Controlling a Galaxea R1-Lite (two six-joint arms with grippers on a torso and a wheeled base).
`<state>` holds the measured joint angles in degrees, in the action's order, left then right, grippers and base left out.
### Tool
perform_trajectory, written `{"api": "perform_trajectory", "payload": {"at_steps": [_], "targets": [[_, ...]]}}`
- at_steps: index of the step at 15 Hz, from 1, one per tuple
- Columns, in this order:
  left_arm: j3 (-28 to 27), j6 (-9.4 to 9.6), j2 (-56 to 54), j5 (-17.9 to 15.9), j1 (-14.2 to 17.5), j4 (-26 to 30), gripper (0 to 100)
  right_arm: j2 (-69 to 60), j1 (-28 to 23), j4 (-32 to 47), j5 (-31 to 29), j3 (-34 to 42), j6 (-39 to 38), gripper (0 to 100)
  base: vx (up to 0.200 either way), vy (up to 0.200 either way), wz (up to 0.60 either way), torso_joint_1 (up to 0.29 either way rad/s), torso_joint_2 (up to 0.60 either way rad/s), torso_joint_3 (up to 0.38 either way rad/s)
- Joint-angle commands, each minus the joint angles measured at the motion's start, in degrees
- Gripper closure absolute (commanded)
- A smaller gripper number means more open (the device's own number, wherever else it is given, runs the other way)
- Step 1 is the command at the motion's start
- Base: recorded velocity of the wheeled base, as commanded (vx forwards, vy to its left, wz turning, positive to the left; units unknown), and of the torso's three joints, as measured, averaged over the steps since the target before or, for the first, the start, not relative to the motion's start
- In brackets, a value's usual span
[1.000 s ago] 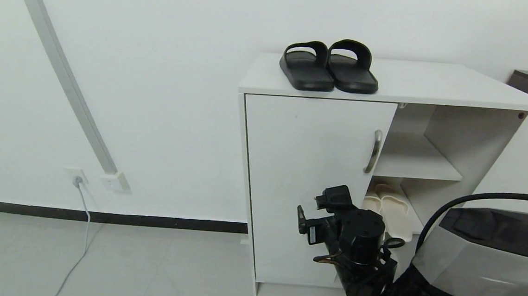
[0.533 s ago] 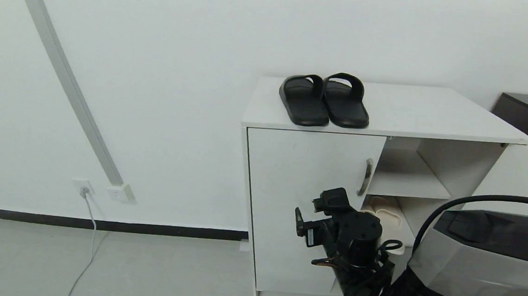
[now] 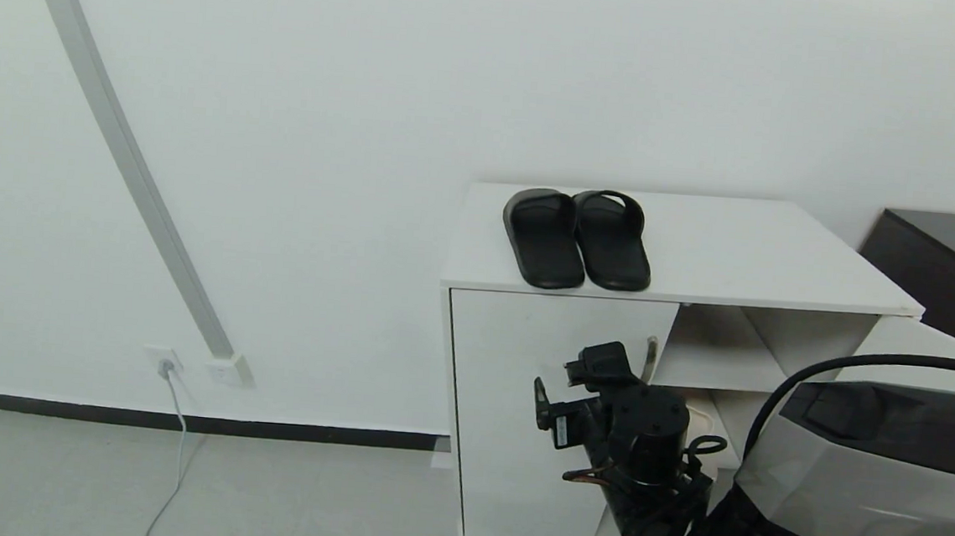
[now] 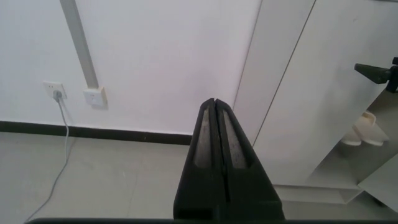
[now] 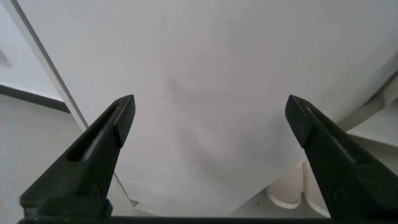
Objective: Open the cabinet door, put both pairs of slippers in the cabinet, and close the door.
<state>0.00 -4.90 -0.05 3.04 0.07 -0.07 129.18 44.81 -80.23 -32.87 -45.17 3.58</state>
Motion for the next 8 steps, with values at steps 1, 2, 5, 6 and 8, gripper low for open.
{"api": "perform_trajectory", "payload": {"at_steps": [1, 2, 5, 6, 8], "targets": [[0.00, -0.02, 0.05, 0.04, 0.01, -0.01, 100, 0.10, 0.01, -0.02, -0.01, 0.17, -0.07, 0, 0.000, 0.000, 0.00, 0.222, -0.54, -0.315], [0.00, -0.02, 0.05, -0.05, 0.01, -0.01, 100, 0.10, 0.01, -0.02, -0.01, 0.17, 0.02, 0, 0.000, 0.000, 0.00, 0.232, -0.55, -0.330], [0.00, -0.02, 0.05, 0.04, 0.01, -0.01, 100, 0.10, 0.10, -0.11, -0.01, 0.17, -0.07, 0, 0.000, 0.000, 0.00, 0.238, -0.56, -0.323], [0.00, -0.02, 0.05, 0.04, 0.01, -0.01, 100, 0.10, 0.10, -0.37, -0.01, 0.25, 0.02, 0, 0.000, 0.000, 0.00, 0.251, -0.58, -0.325], [0.00, -0.02, 0.05, 0.04, 0.01, -0.01, 100, 0.10, 0.19, -0.55, -0.01, 0.61, 0.02, 0, 0.000, 0.000, 0.00, 0.264, -0.61, -0.337]]}}
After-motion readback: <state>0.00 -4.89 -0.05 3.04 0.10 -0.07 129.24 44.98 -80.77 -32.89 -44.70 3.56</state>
